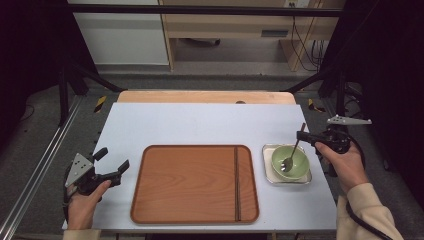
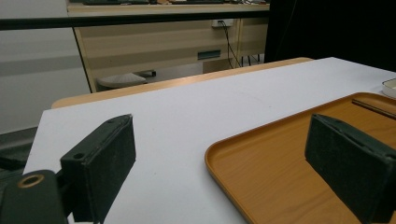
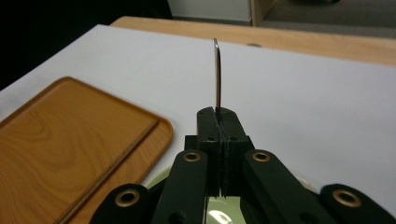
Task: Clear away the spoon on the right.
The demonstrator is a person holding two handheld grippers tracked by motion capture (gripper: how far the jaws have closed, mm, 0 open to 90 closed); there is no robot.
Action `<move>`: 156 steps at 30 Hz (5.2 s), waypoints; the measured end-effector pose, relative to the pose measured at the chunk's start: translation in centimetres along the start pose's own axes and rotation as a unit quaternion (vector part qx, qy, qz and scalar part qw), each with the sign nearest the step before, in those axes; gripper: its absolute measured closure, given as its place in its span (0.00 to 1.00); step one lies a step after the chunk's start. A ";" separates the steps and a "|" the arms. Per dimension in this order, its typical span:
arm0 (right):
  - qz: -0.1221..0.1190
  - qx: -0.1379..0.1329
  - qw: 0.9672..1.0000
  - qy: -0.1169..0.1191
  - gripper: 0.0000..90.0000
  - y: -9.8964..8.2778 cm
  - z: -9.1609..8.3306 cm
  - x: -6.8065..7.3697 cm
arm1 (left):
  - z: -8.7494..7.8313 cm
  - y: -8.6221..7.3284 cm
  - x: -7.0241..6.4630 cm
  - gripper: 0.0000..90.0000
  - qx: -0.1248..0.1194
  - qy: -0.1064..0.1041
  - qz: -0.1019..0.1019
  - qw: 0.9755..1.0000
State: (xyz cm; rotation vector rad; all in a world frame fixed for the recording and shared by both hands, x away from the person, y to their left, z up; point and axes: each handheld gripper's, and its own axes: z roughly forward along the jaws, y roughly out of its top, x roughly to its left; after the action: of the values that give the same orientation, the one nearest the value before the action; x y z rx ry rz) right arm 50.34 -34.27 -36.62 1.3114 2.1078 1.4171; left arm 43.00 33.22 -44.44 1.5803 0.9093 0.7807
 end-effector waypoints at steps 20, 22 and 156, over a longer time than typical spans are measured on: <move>-0.053 -0.083 0.995 0.019 1.00 5.2 -3.1 6.2 | 0.1 0.1 -0.2 0.10 0.000 0.001 0.000 1.000; -0.057 -0.078 0.995 0.030 1.00 5.3 -2.4 7.0 | 0.1 0.1 -0.3 0.10 -0.001 0.000 0.000 1.000; -0.088 0.167 0.982 0.028 0.27 -3.4 15.5 17.3 | -0.4 0.4 0.5 0.10 -0.007 0.001 0.010 1.000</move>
State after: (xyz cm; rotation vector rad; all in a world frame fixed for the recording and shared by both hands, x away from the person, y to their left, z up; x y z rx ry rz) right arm 49.17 -11.61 -42.75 1.1677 2.5116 1.0730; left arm 42.98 33.75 -43.95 1.5787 0.8904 0.8014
